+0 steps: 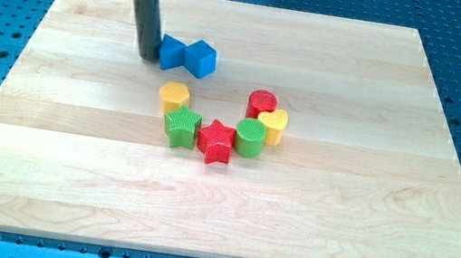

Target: Move the heart bottom right to the cube

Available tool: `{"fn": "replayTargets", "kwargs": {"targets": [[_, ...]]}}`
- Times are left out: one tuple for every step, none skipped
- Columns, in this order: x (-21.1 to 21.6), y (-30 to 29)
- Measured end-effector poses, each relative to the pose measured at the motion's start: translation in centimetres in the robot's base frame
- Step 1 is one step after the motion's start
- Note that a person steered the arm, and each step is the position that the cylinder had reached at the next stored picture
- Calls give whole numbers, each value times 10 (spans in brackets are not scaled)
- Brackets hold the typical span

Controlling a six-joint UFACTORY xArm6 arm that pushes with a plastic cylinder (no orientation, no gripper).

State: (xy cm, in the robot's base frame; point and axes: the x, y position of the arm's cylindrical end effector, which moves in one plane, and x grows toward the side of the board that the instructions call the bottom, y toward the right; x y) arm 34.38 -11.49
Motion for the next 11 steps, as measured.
{"fn": "replayTargets", "kwargs": {"targets": [[9, -5], [50, -4], [50, 0], [44, 34], [44, 109], [23, 182], [68, 261], [116, 221], [145, 174], [137, 199], [113, 215]]}}
